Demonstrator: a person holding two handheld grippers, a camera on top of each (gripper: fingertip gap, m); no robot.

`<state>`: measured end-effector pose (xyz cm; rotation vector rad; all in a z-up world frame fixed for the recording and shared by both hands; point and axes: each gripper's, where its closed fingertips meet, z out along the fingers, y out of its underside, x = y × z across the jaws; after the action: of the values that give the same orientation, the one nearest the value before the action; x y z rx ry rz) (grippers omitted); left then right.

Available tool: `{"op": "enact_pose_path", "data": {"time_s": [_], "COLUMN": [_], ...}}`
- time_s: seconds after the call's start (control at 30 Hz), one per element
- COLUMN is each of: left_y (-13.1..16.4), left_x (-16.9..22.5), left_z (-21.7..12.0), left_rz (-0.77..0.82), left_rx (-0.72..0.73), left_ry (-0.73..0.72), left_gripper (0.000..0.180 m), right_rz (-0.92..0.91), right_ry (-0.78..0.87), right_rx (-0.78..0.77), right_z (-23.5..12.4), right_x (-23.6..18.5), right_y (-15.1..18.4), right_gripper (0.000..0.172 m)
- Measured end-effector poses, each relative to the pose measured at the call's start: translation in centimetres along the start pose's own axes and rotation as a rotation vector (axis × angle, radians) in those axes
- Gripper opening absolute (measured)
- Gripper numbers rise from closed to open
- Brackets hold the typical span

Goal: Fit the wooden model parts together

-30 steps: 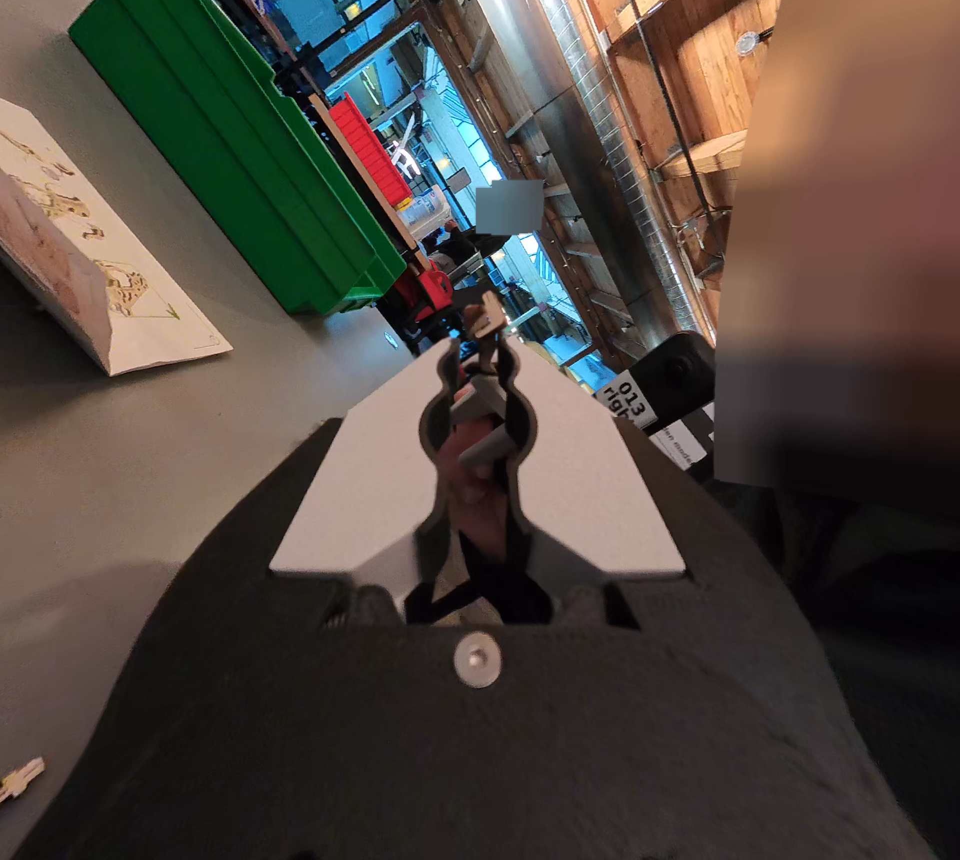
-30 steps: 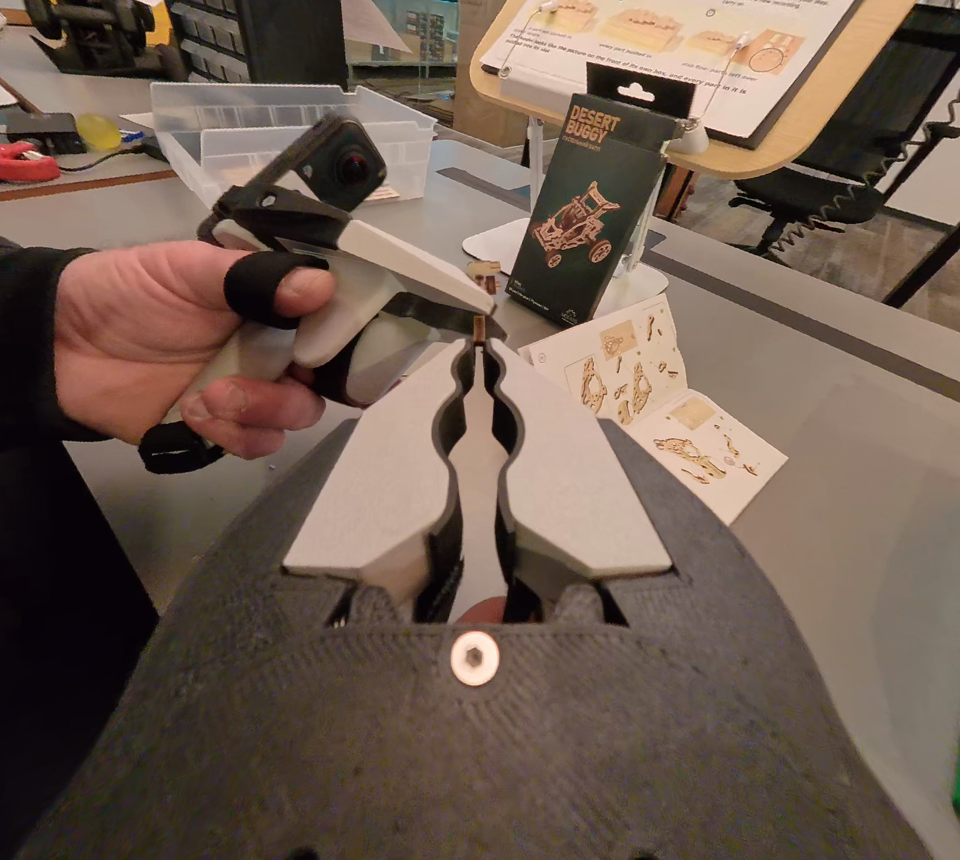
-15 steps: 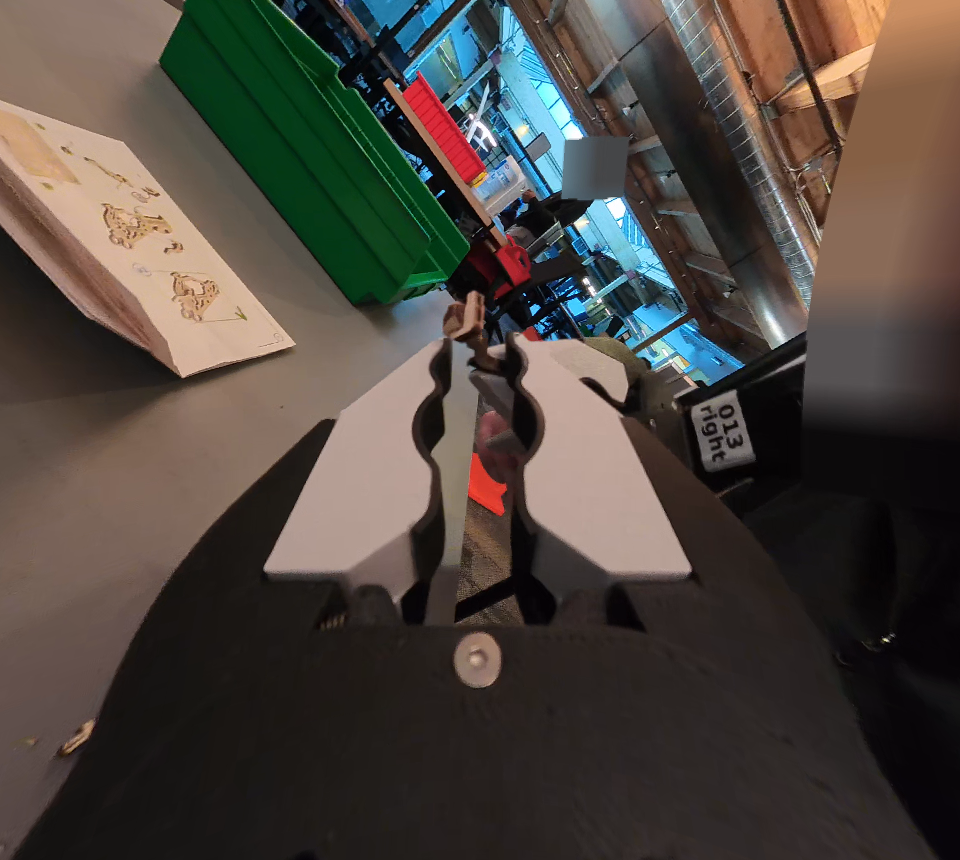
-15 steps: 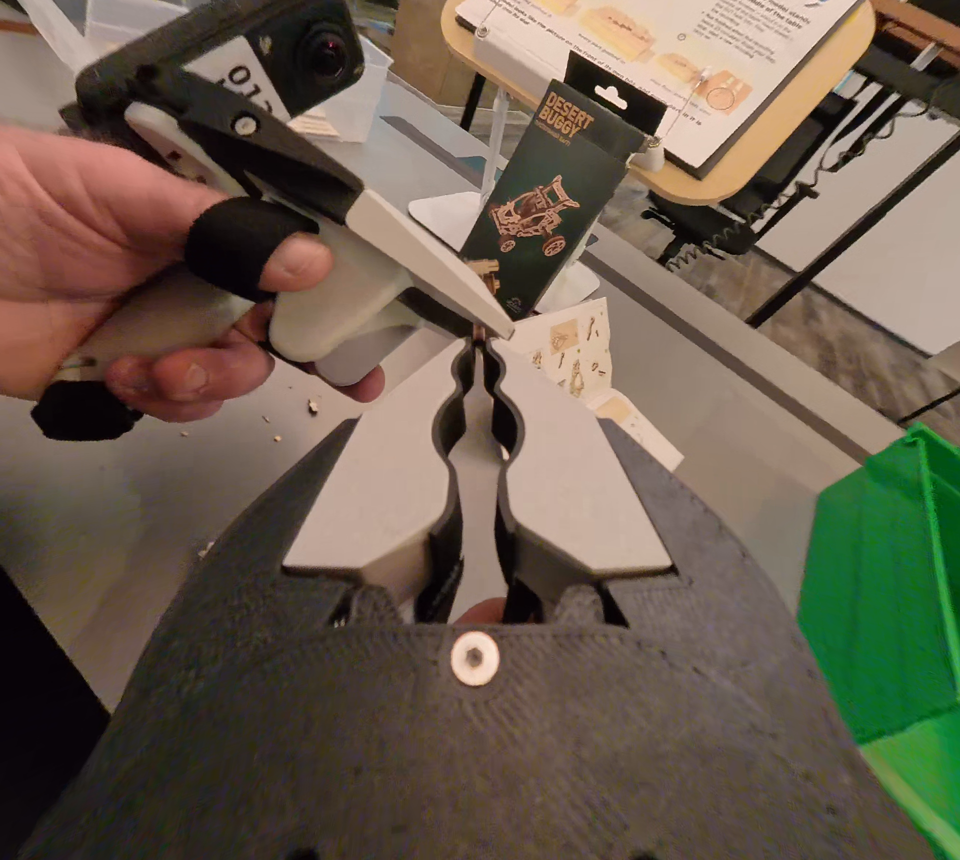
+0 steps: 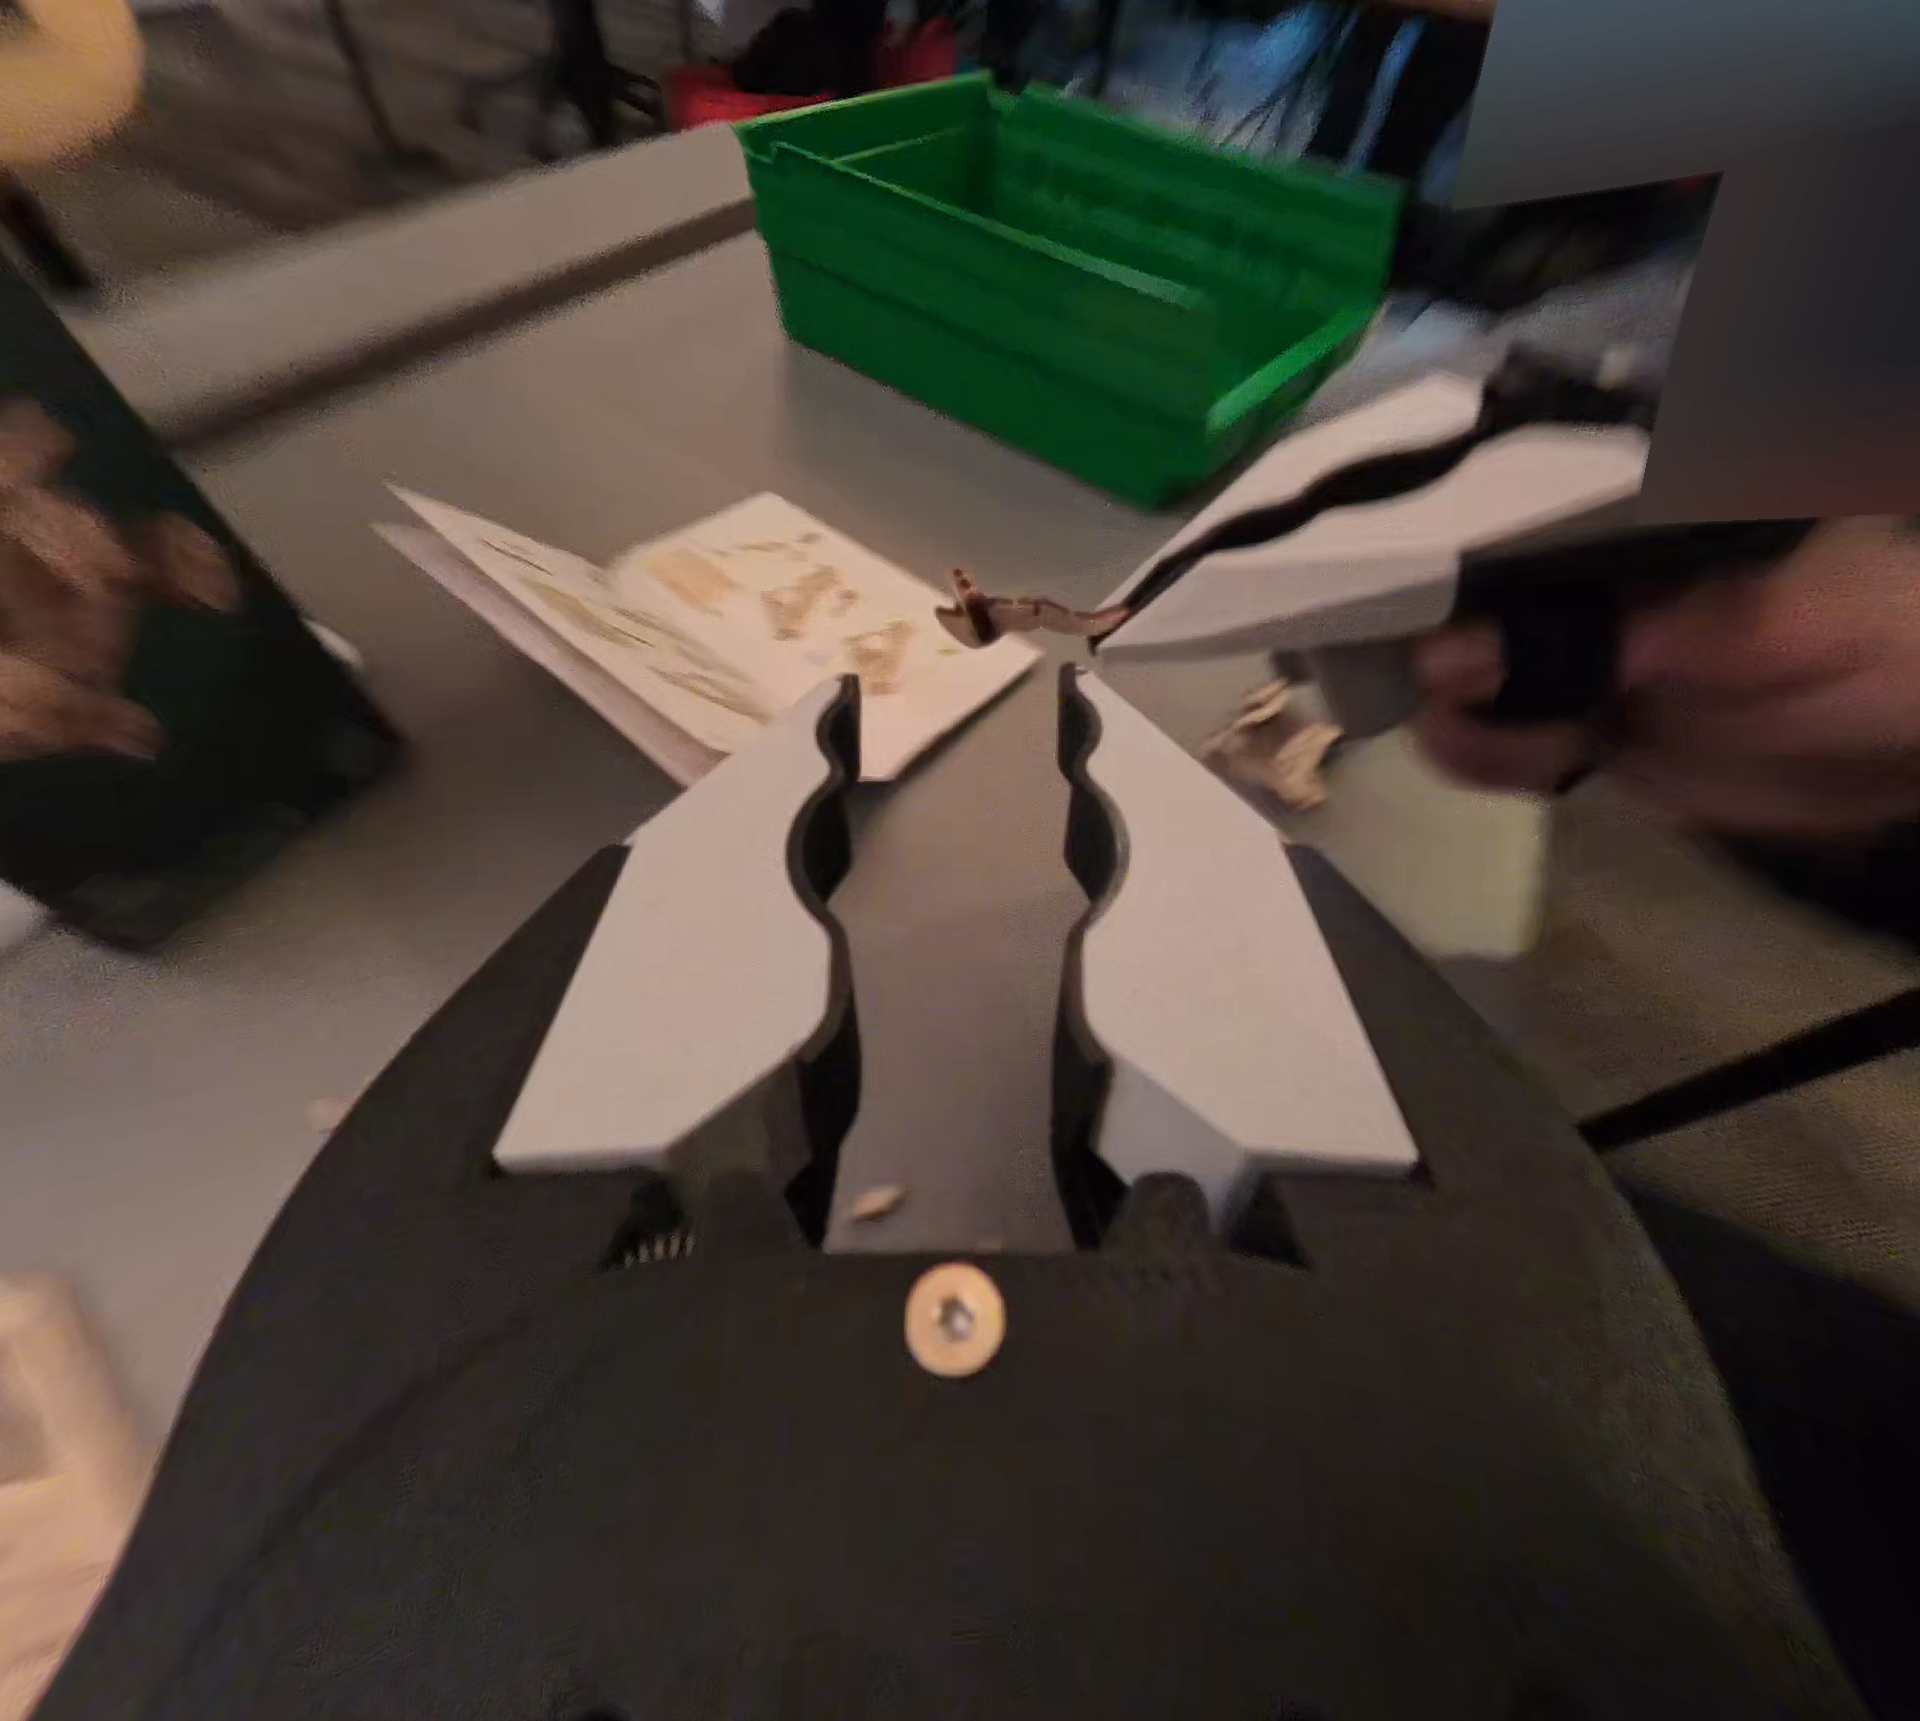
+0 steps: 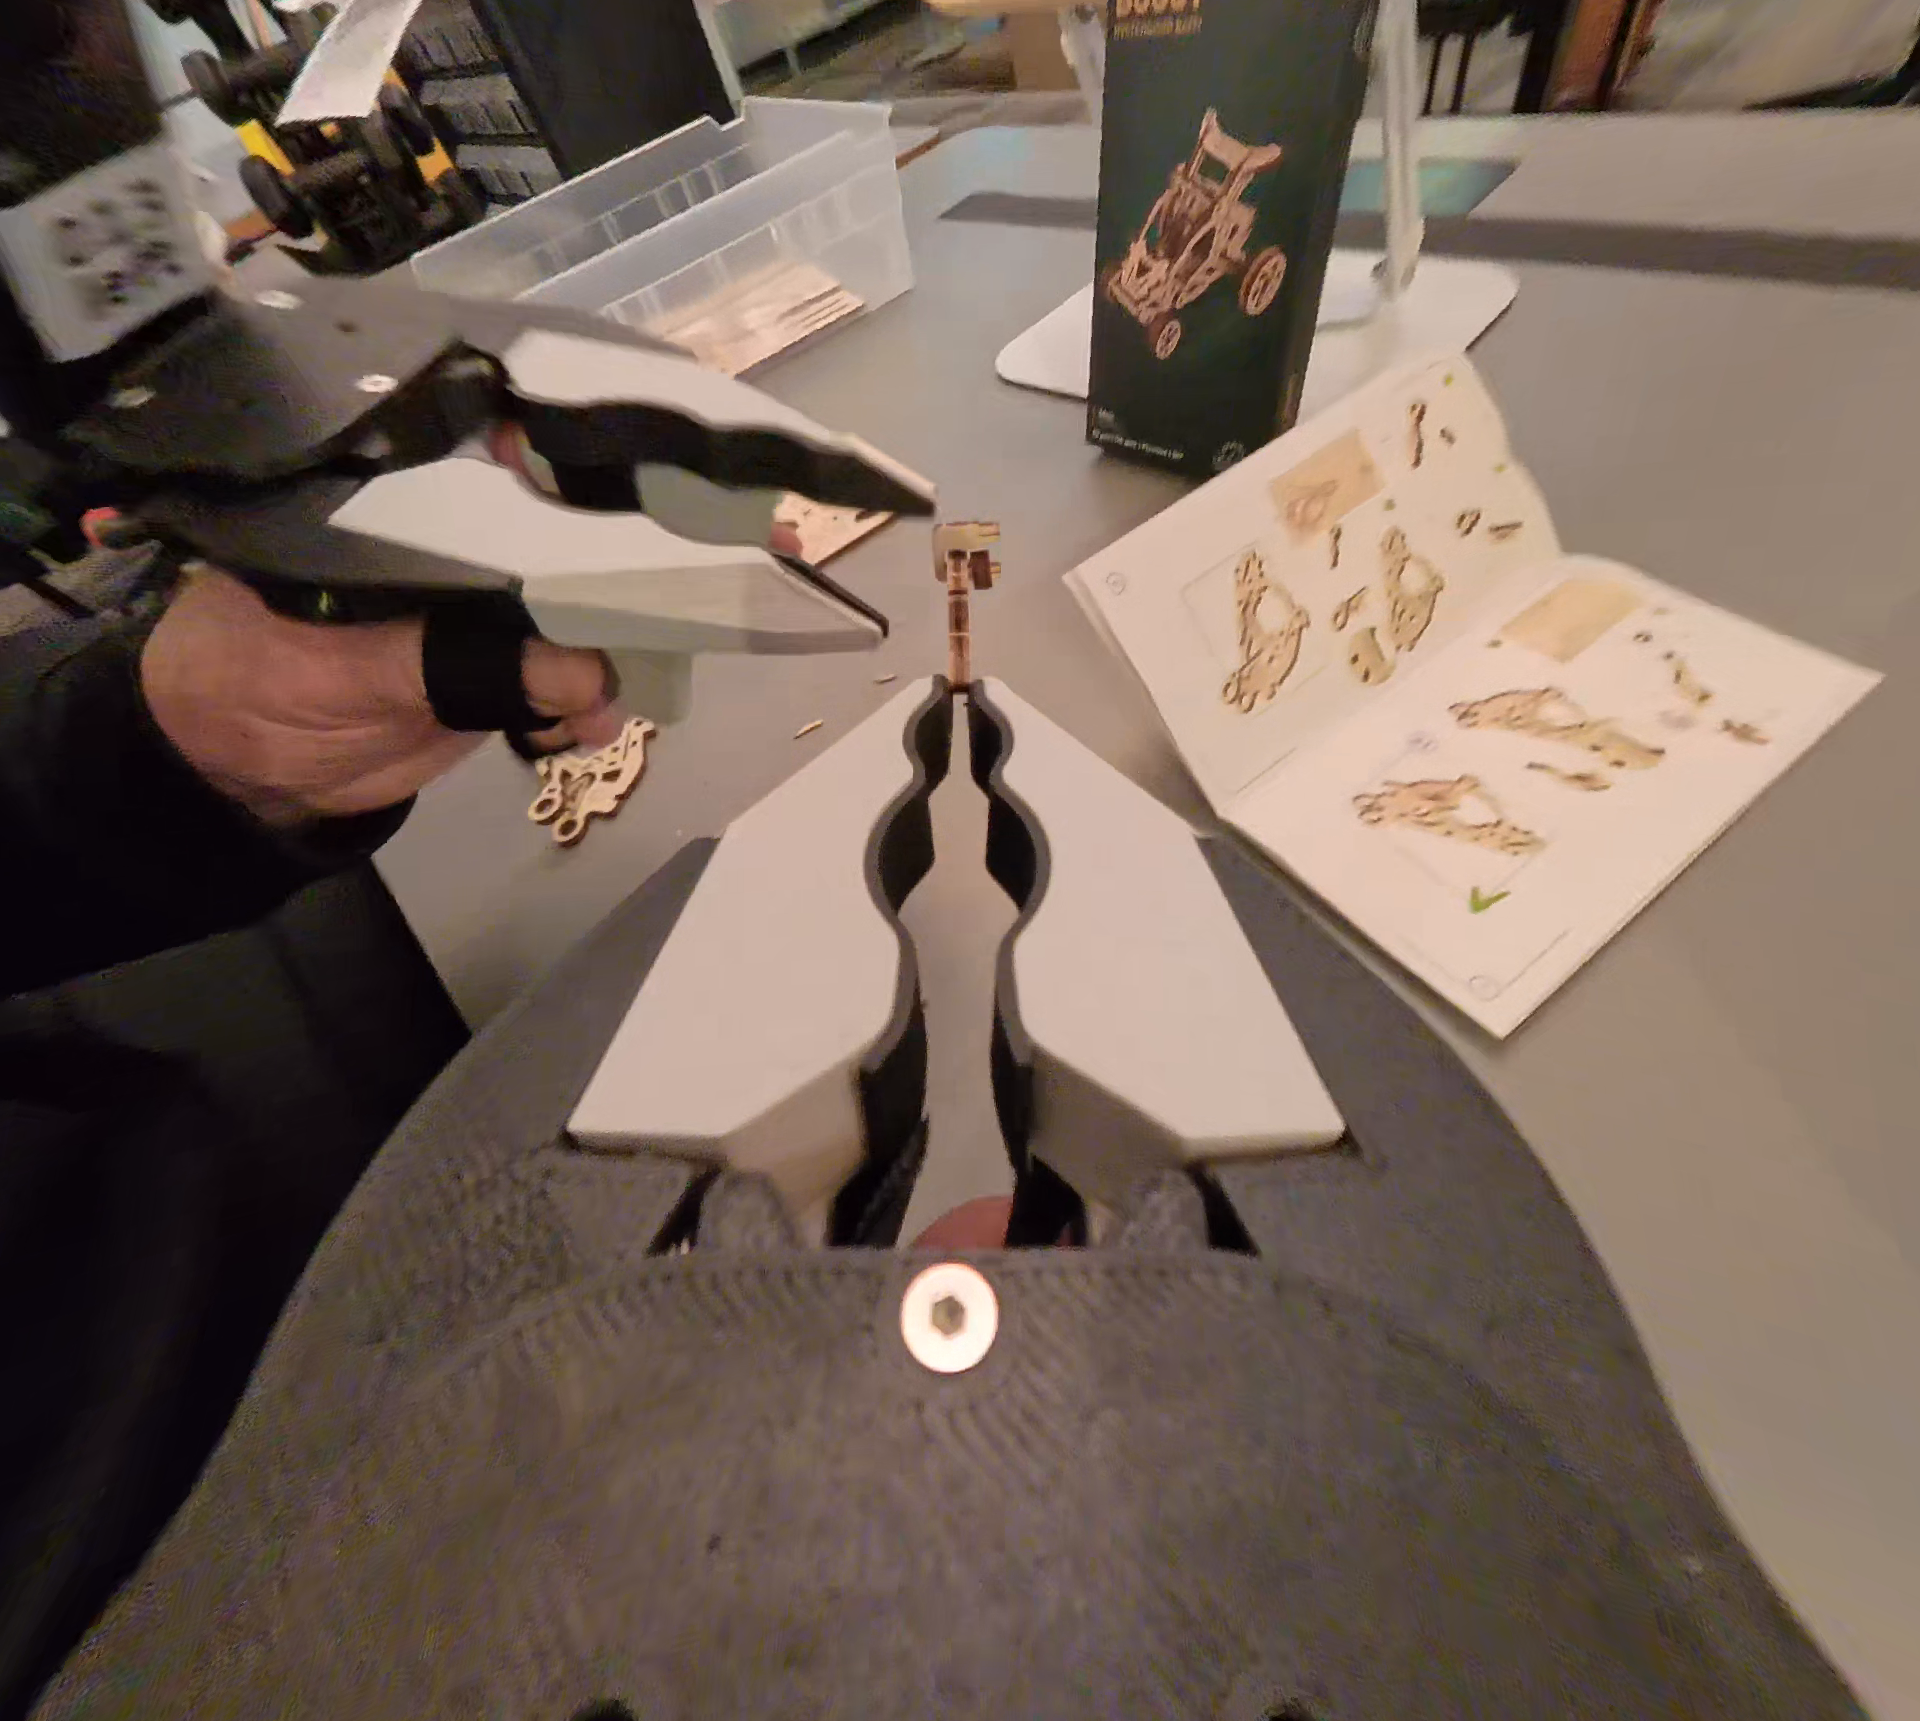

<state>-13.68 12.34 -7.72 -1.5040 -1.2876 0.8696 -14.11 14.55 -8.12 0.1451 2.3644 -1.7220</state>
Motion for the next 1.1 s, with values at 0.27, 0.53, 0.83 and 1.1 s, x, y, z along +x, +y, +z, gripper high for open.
{"op": "enact_pose_path", "data": {"time_s": [0.27,0.53,0.83,1.1], "left_y": [0.3,1.1,3.5,4.0], "left_x": [0.7,1.0,1.7,1.8], "left_z": [0.2,0.1,0.1,0.2], "left_rz": [0.854,0.911,0.728,0.715], "left_rx": [-0.127,-0.163,-0.285,-0.278], "left_ry": [-0.235,-0.165,0.07,0.048], "left_gripper": [0.036,0.039,0.032,0.012], "right_rz": [0.137,0.012,-0.585,-0.75], "right_ry": [-0.073,-0.134,-0.148,-0.159], "right_rx": [-0.081,-0.2,-0.413,-0.435], "right_z": [0.4,0.2,-0.6,-0.5], "right_x": [-0.1,-1.0,-1.1,-1.5], "right_y": [1.1,2.1,3.0,2.5], "right_gripper": [0.0,0.0,0.0,0.001]}}
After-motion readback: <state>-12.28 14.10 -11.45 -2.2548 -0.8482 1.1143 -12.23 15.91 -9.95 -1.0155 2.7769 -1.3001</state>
